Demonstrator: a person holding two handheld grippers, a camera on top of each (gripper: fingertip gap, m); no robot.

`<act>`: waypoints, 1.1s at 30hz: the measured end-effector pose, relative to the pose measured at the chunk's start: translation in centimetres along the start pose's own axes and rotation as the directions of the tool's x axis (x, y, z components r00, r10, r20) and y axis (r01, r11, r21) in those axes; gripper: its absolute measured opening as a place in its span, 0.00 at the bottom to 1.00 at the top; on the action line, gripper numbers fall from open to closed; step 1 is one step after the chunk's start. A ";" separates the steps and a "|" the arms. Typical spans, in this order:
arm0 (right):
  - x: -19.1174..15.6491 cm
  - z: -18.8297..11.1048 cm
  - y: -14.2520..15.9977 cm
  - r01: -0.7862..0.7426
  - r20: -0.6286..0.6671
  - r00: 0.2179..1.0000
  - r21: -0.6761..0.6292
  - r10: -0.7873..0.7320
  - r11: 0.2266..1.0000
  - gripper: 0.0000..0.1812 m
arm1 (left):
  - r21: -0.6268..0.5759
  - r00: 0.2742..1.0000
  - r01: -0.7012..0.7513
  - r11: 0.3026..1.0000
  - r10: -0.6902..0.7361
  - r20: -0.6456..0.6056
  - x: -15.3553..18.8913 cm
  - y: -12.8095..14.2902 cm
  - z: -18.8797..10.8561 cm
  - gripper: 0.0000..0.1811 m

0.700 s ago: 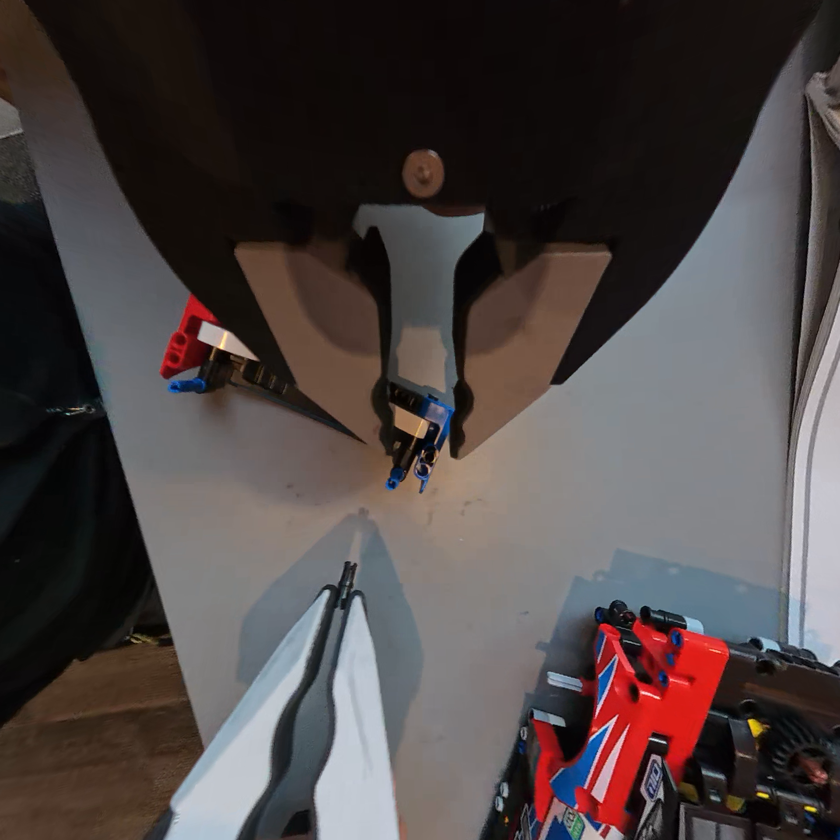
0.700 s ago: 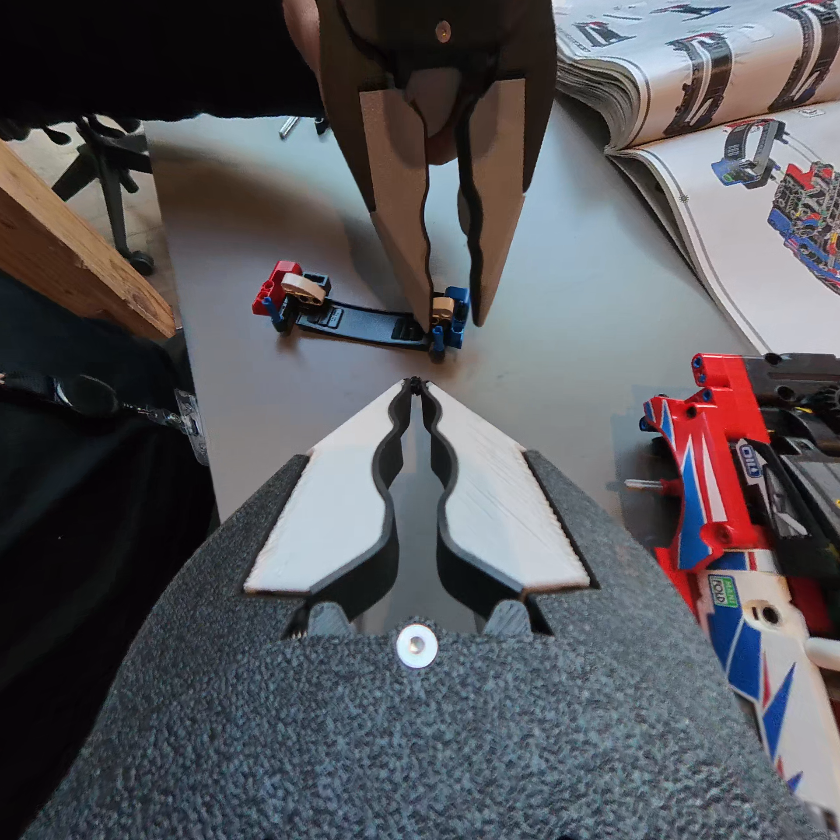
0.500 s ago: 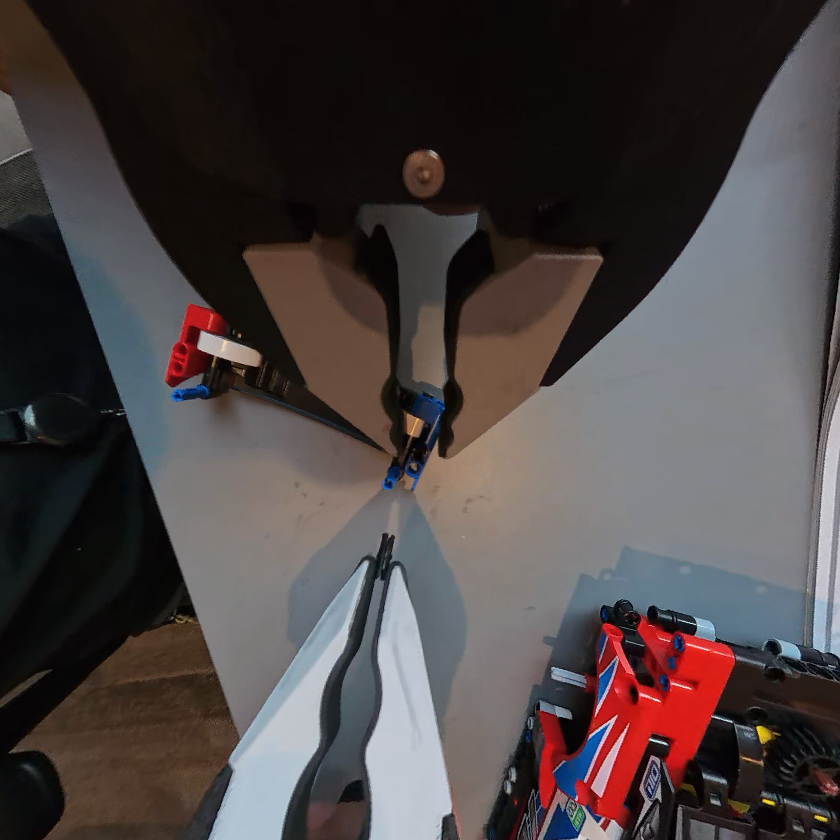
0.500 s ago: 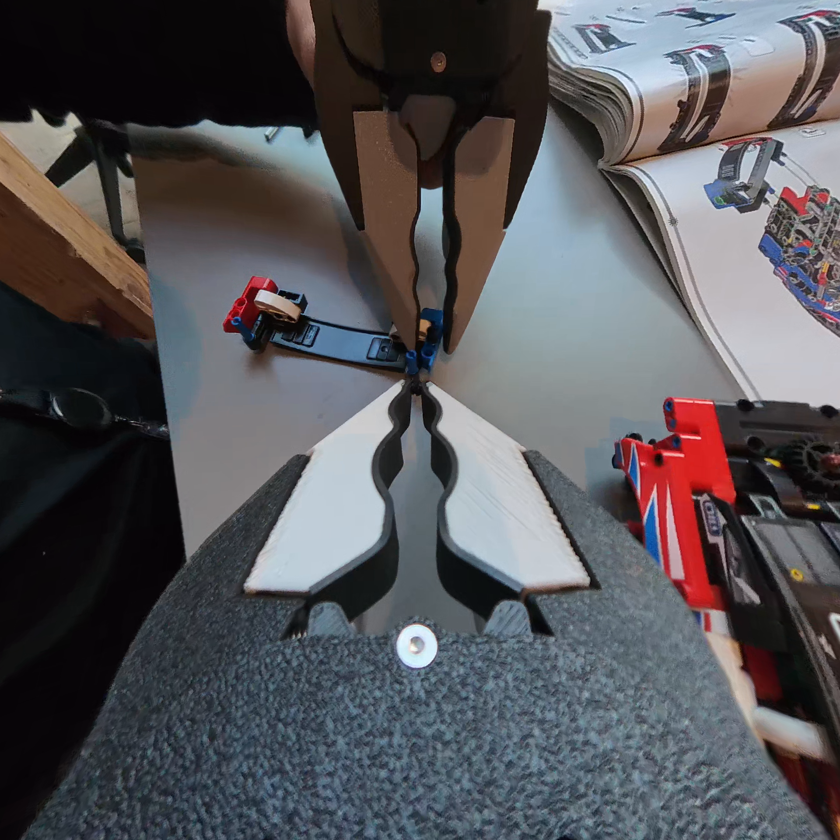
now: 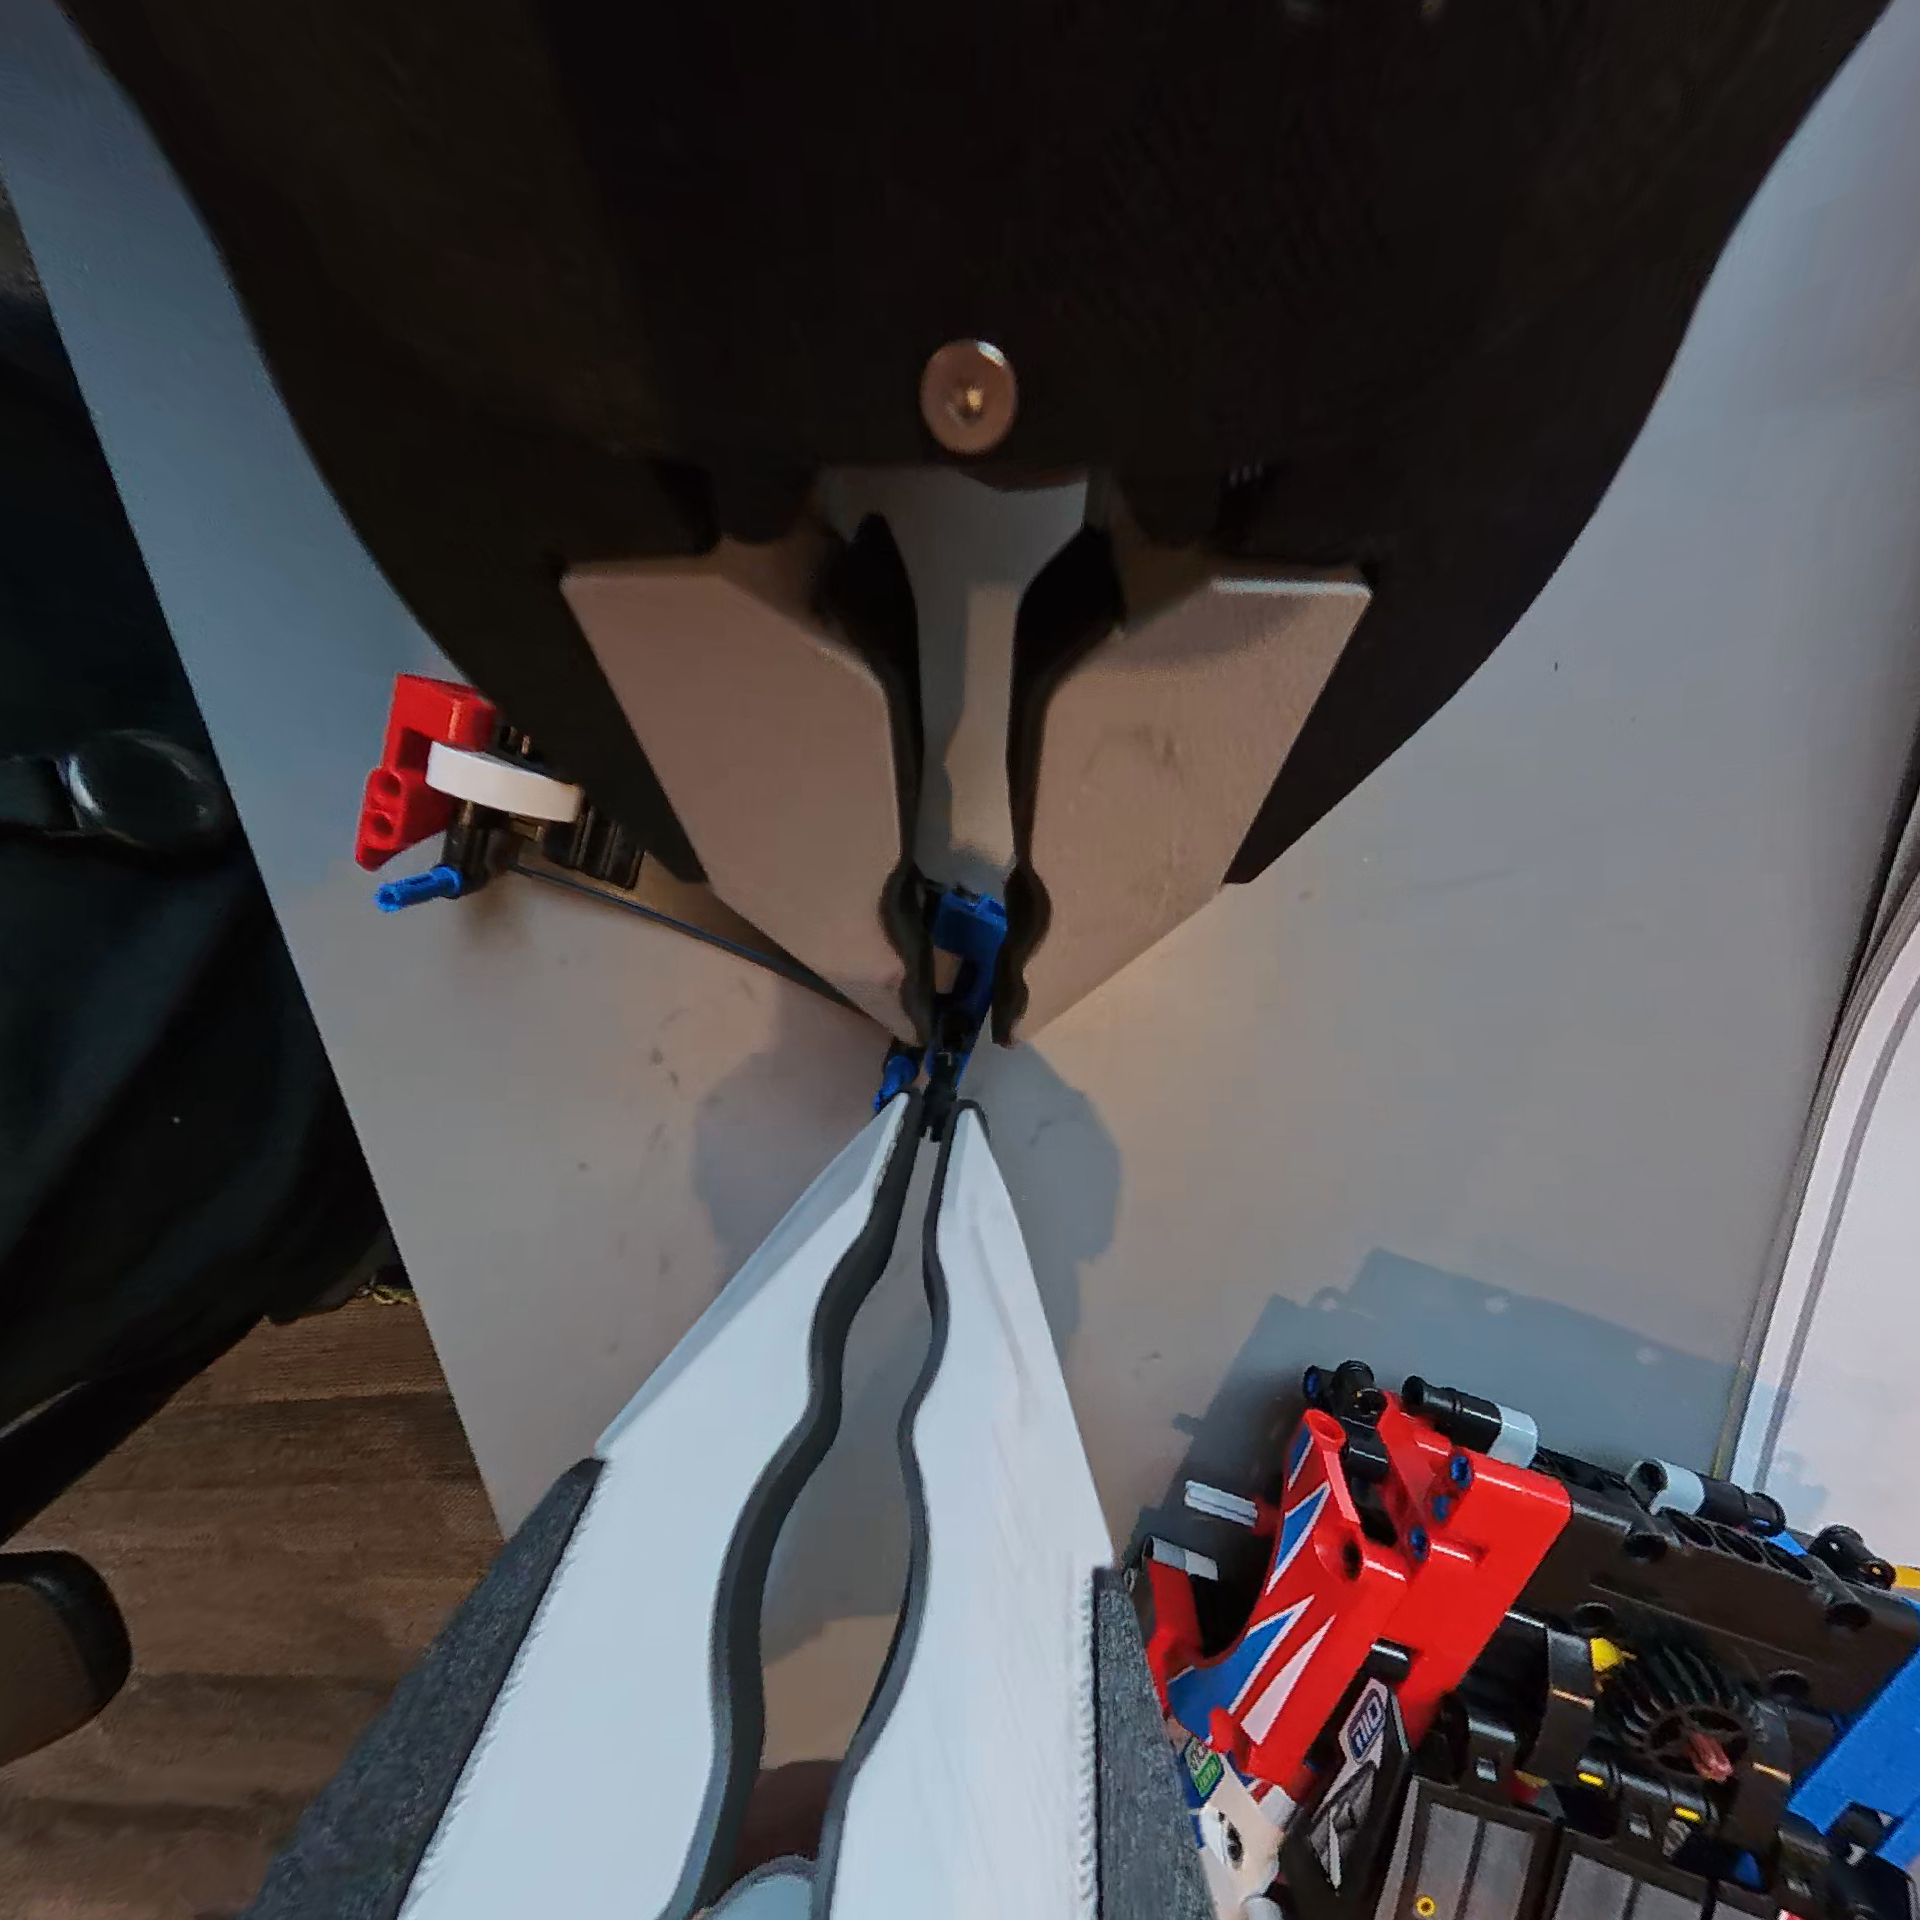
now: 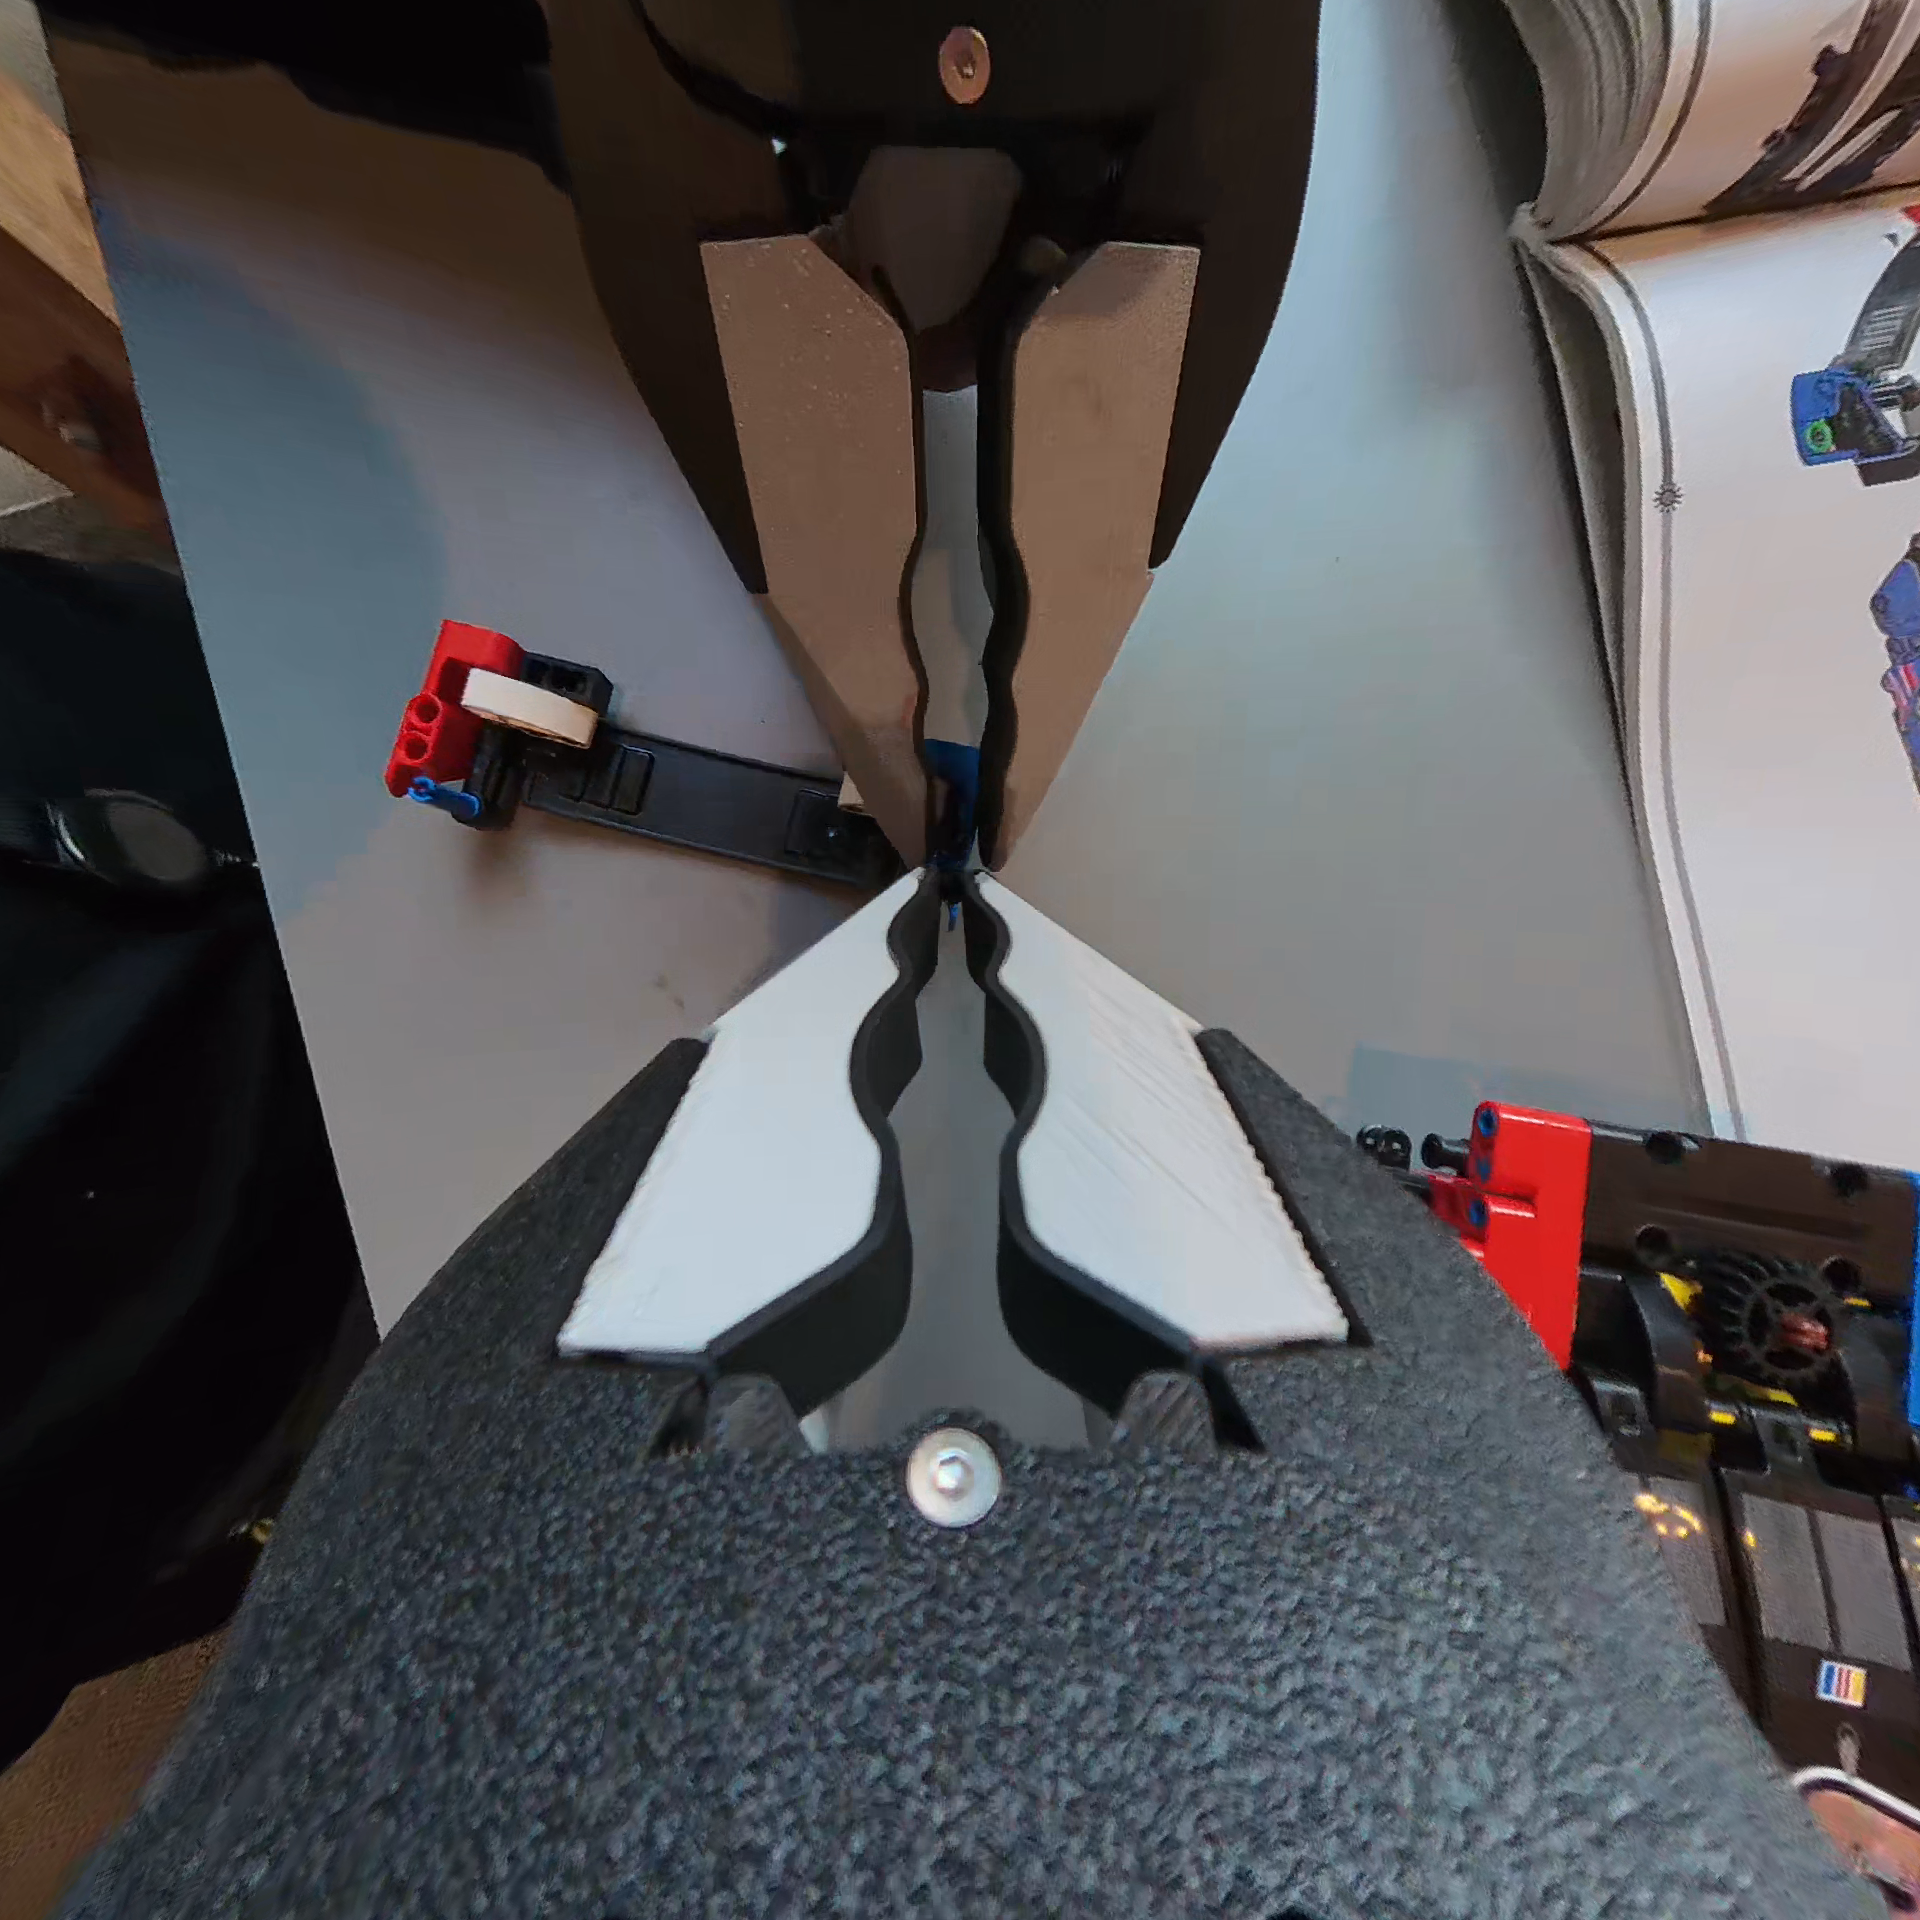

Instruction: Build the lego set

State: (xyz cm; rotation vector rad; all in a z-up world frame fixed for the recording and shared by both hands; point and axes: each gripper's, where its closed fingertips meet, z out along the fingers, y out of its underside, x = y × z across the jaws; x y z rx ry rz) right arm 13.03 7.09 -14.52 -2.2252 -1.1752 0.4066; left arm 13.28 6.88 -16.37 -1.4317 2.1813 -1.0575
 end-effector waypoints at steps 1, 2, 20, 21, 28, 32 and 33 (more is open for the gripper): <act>0.0 0.1 0.0 0.001 0.003 1.000 -0.020 -0.001 1.000 0.02 | 0.012 1.000 0.004 1.000 -0.004 -0.001 0.0 0.0 0.0 0.04; 0.0 0.1 0.0 0.004 0.001 1.000 -0.036 -0.004 0.999 0.02 | 0.022 1.000 0.006 1.000 -0.006 -0.002 0.0 0.0 0.0 0.04; -1.2 0.2 0.0 0.074 0.045 0.997 -0.234 -0.066 0.969 0.02 | 0.084 0.996 -0.062 0.995 0.067 -0.058 1.1 0.0 -0.1 0.04; -1.2 0.3 0.0 0.075 0.047 0.997 -0.238 -0.066 0.968 0.02 | 0.084 0.996 -0.063 0.995 0.068 -0.062 1.1 0.0 -0.1 0.04; -1.2 0.4 0.2 0.090 0.046 0.996 -0.286 -0.081 0.954 0.02 | 0.083 0.995 -0.067 0.994 0.073 -0.063 1.1 0.1 -0.2 0.04; -0.9 0.6 0.4 0.125 0.023 0.992 -0.323 -0.124 0.938 0.02 | 0.075 0.996 -0.067 0.995 0.071 -0.051 0.9 0.1 -0.1 0.04; -0.8 0.7 0.5 0.144 0.016 0.989 -0.331 -0.146 0.933 0.02 | 0.072 0.996 -0.070 0.995 0.074 -0.049 0.9 0.1 0.0 0.03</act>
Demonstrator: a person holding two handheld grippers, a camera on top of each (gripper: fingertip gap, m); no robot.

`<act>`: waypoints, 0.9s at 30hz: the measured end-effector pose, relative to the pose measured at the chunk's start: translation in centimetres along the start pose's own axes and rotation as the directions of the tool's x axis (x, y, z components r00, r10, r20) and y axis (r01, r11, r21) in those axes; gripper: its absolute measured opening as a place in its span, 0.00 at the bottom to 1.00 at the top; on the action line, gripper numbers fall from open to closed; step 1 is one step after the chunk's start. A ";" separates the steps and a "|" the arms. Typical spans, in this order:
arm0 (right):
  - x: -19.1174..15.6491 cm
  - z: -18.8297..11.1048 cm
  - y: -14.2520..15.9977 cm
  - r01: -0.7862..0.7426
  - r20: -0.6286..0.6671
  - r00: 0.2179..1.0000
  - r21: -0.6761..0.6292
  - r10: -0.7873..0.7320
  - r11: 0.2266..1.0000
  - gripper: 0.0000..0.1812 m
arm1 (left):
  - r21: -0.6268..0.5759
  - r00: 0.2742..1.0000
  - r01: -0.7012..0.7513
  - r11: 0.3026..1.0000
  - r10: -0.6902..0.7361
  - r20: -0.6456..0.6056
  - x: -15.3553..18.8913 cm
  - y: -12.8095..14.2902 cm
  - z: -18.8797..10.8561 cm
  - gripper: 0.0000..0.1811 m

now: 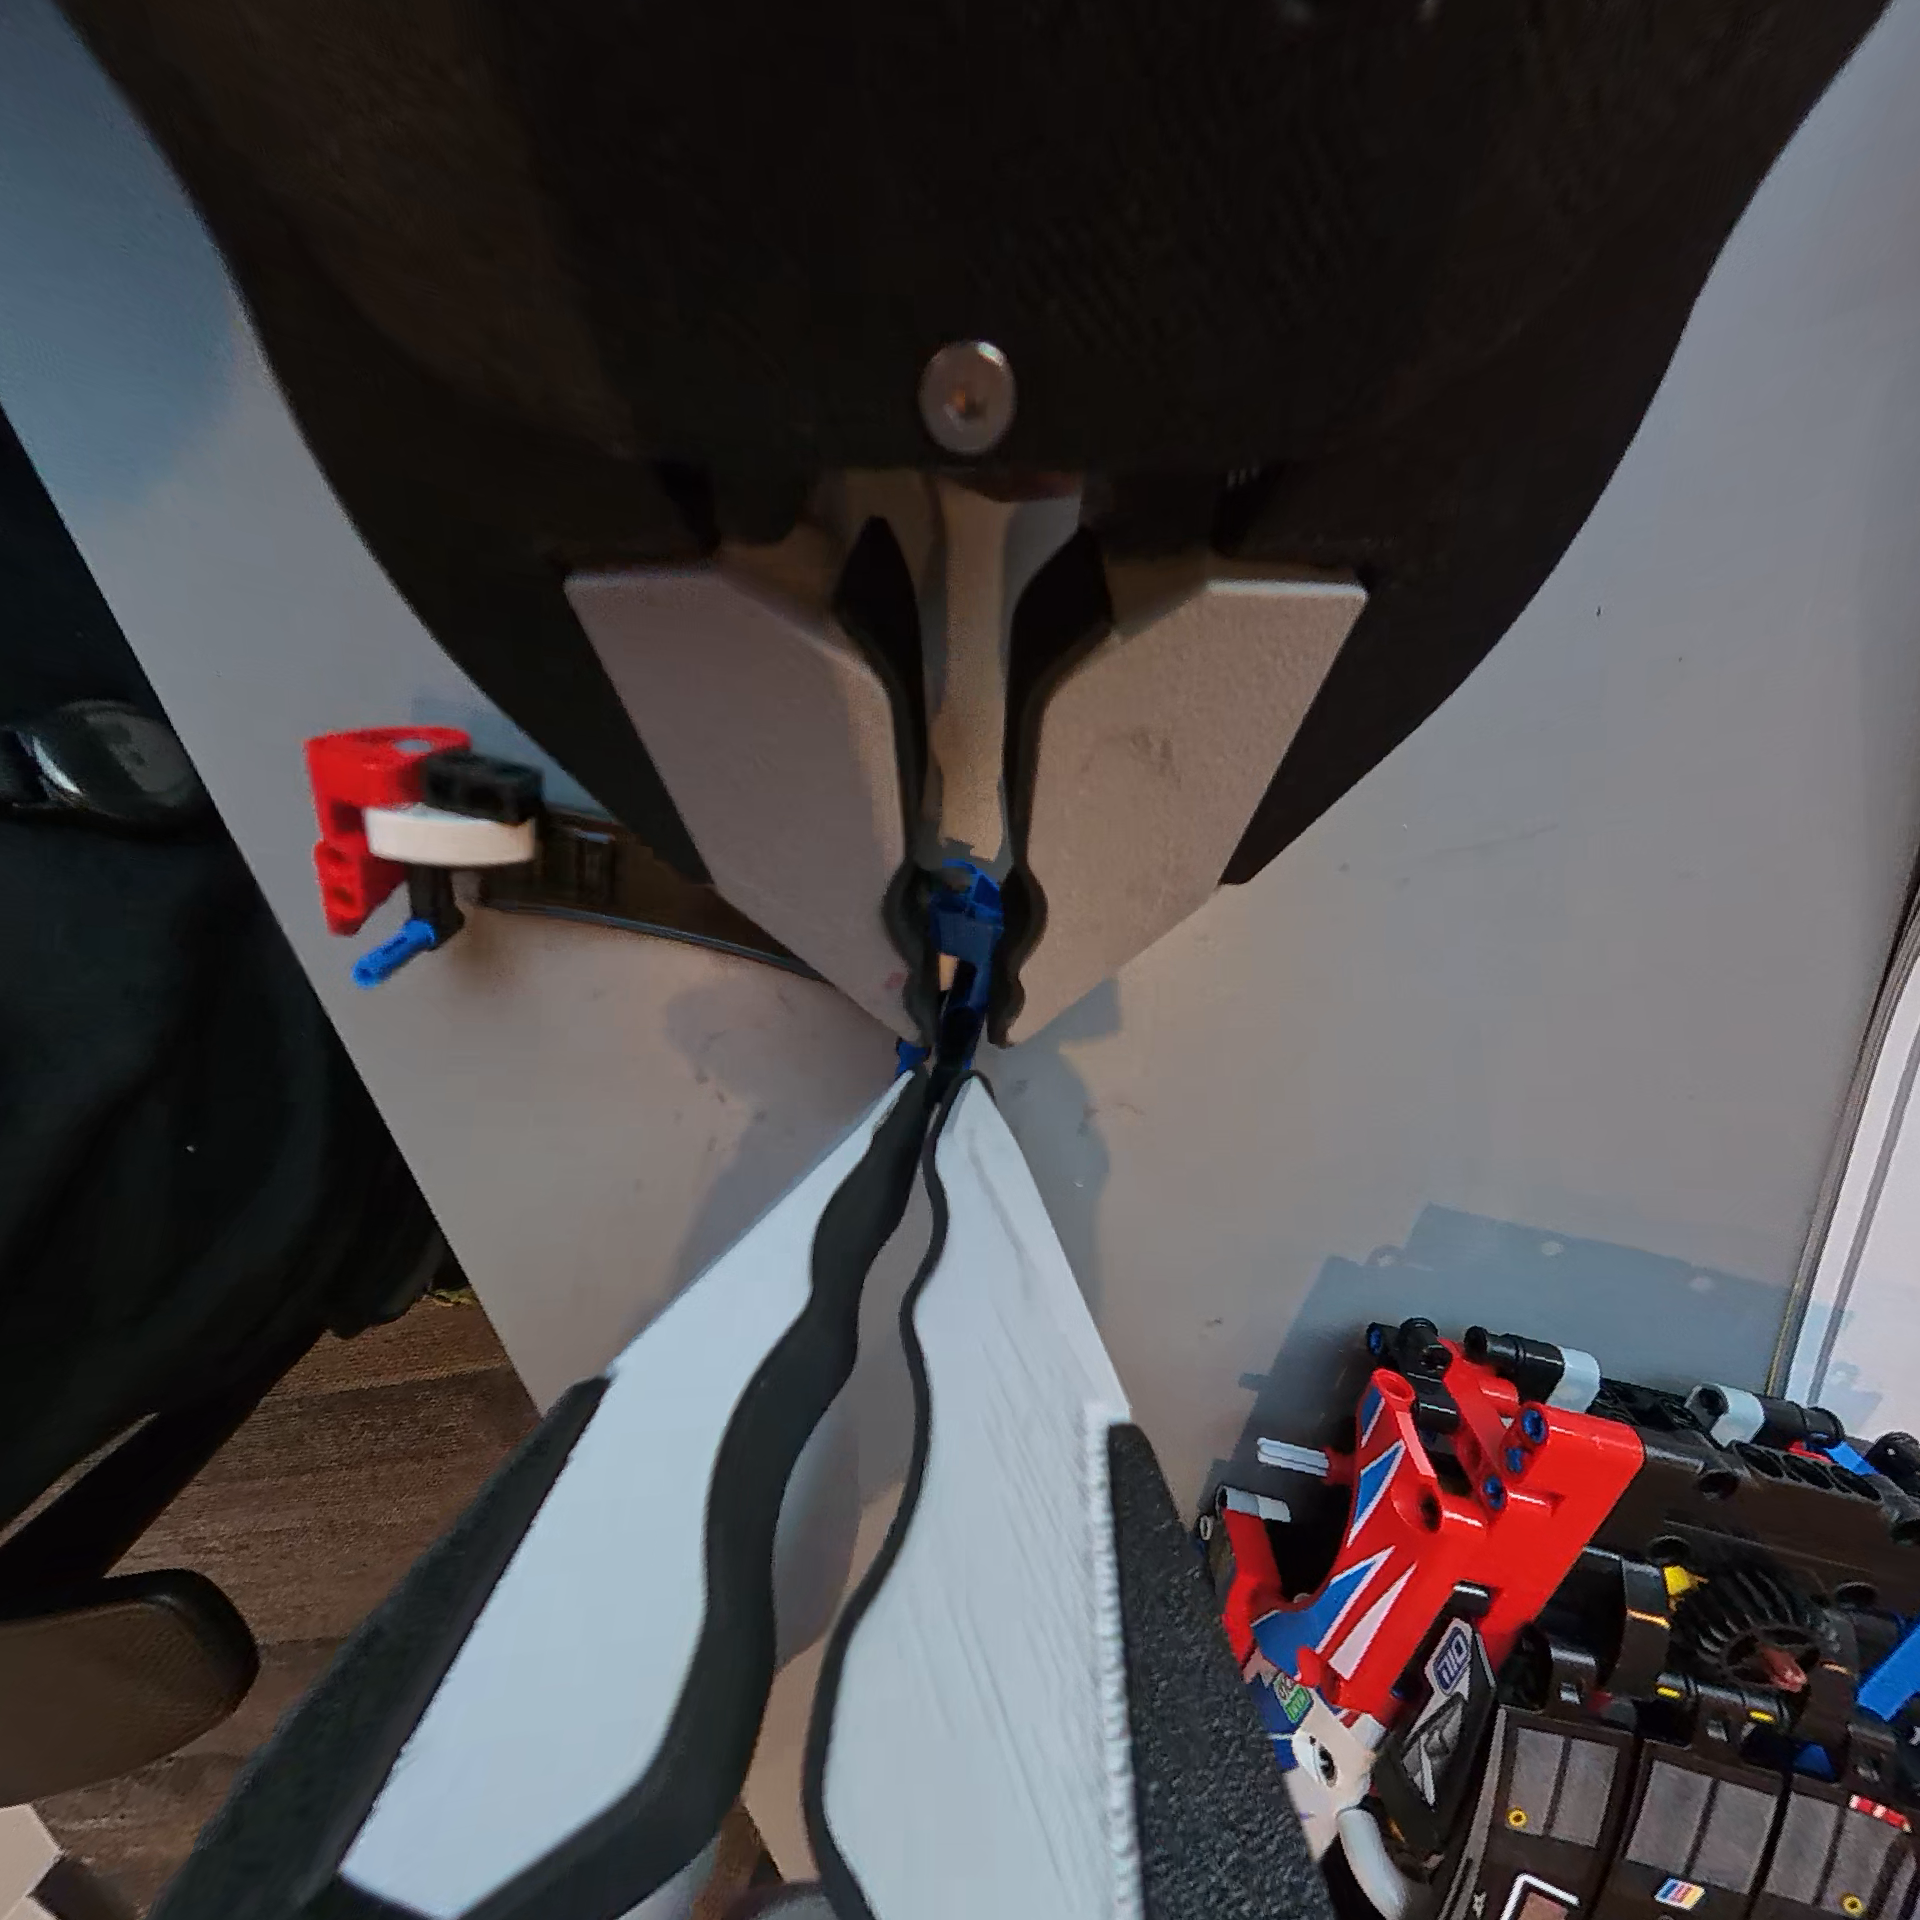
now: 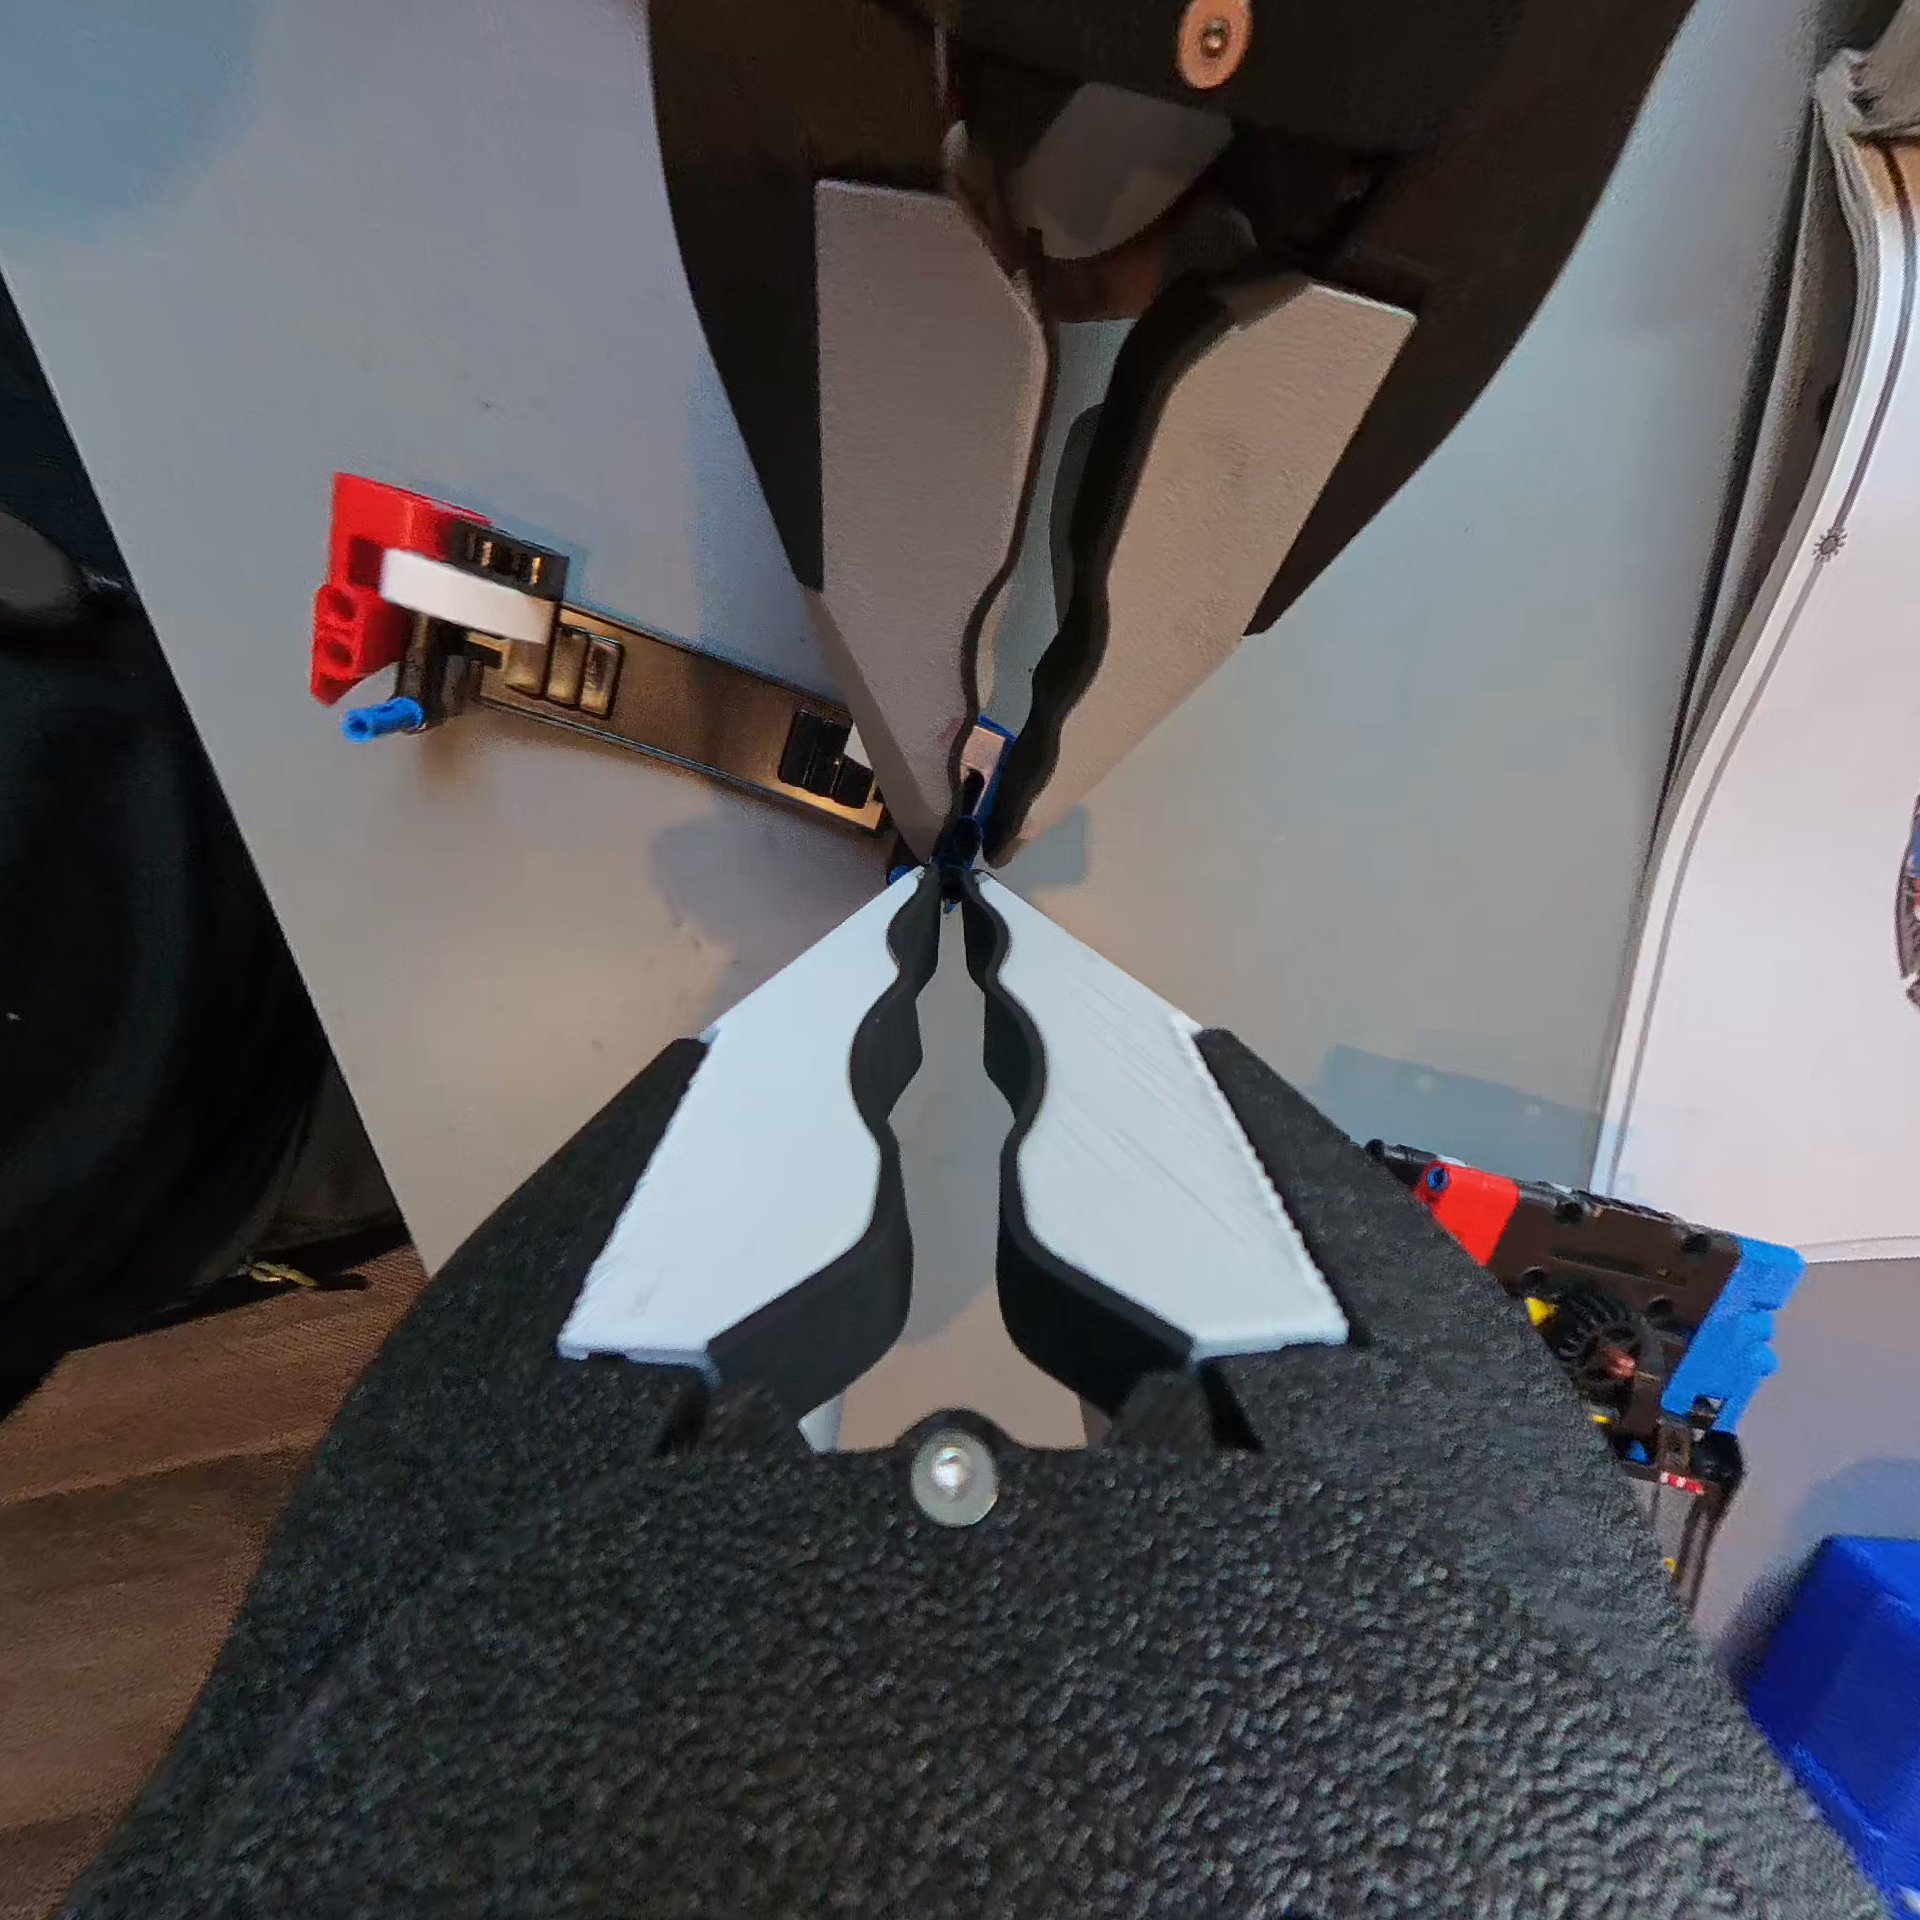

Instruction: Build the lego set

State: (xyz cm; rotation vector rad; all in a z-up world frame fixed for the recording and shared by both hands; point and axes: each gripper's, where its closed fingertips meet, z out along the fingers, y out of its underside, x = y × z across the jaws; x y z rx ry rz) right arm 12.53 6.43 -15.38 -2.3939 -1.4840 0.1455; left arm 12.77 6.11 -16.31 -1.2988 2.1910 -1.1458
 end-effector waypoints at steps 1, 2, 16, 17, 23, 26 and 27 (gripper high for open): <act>0.1 0.1 0.0 0.018 -0.018 1.000 -0.001 -0.018 1.000 0.02 | 0.001 1.000 -0.002 1.000 0.002 0.003 -0.1 0.0 0.0 0.03; 0.2 0.1 0.0 0.031 -0.033 0.999 0.002 -0.031 1.000 0.02 | 0.001 1.000 0.000 1.000 0.000 0.001 -0.1 0.0 -0.1 0.03; 0.1 0.5 -0.3 0.048 -0.015 0.999 0.137 -0.046 0.989 0.02 | -0.003 1.000 0.009 1.000 -0.009 -0.015 0.0 0.1 -0.1 0.02; 0.2 0.5 -0.3 0.017 -0.006 1.000 0.157 -0.016 0.987 0.02 | -0.003 1.000 0.008 1.000 -0.008 -0.015 0.0 0.1 -0.1 0.02; 0.1 0.4 -0.1 -0.119 0.066 0.992 0.293 0.104 0.949 0.02 | -0.004 1.000 0.006 1.000 -0.006 -0.018 0.0 0.2 -0.1 0.02; 0.2 0.4 -0.1 -0.010 0.001 1.000 0.322 0.010 0.947 0.02 | -0.004 1.000 0.010 1.000 -0.010 -0.018 0.0 0.2 -0.1 0.02; 0.2 0.4 0.0 0.049 -0.032 0.999 0.308 -0.041 0.950 0.02 | -0.004 1.000 0.011 1.000 -0.011 -0.017 0.0 0.2 -0.1 0.02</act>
